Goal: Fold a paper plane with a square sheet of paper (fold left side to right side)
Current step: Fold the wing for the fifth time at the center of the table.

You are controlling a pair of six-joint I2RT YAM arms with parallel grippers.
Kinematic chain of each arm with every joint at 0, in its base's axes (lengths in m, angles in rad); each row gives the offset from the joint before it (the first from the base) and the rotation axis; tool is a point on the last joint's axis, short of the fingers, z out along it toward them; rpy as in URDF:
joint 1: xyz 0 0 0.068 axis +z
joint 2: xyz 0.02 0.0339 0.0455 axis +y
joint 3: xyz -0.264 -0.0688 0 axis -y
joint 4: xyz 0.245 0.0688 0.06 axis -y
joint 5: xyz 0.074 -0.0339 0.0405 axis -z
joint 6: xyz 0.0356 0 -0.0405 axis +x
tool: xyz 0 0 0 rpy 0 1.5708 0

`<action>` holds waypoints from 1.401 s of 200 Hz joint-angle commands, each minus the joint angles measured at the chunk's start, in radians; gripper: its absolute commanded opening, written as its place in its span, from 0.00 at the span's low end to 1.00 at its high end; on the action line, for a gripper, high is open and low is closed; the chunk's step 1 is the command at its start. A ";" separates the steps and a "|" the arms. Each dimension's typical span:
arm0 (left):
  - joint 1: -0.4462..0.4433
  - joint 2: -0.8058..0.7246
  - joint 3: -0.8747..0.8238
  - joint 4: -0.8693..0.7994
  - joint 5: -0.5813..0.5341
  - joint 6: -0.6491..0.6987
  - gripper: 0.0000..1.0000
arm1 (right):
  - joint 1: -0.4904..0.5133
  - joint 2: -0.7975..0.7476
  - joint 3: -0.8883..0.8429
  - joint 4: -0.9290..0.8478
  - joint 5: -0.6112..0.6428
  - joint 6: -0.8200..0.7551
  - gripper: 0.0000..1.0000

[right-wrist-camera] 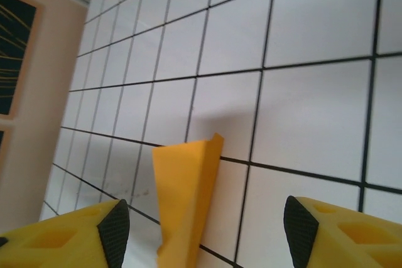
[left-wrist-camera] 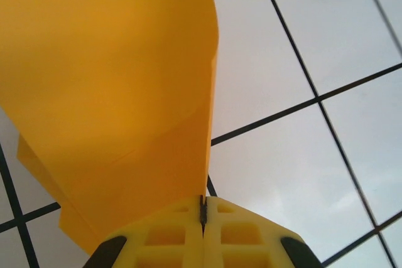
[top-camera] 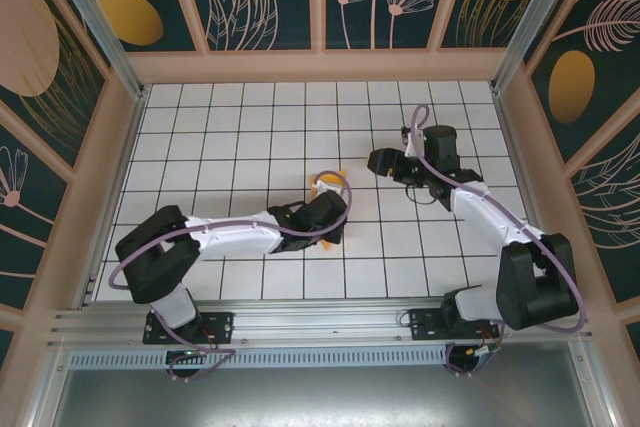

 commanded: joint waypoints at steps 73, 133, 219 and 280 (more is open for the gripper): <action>0.091 -0.109 -0.223 0.362 0.248 -0.121 0.06 | 0.012 0.014 -0.146 0.101 -0.078 -0.003 0.70; 0.143 -0.083 -0.313 0.547 0.353 -0.205 0.05 | 0.023 0.031 -0.190 0.161 -0.105 0.019 0.68; 0.187 0.007 -0.392 0.792 0.469 -0.302 0.05 | 0.077 0.087 -0.233 0.237 -0.102 0.031 0.67; 0.217 0.030 -0.447 0.898 0.516 -0.346 0.05 | 0.131 0.130 -0.235 0.288 -0.090 0.053 0.66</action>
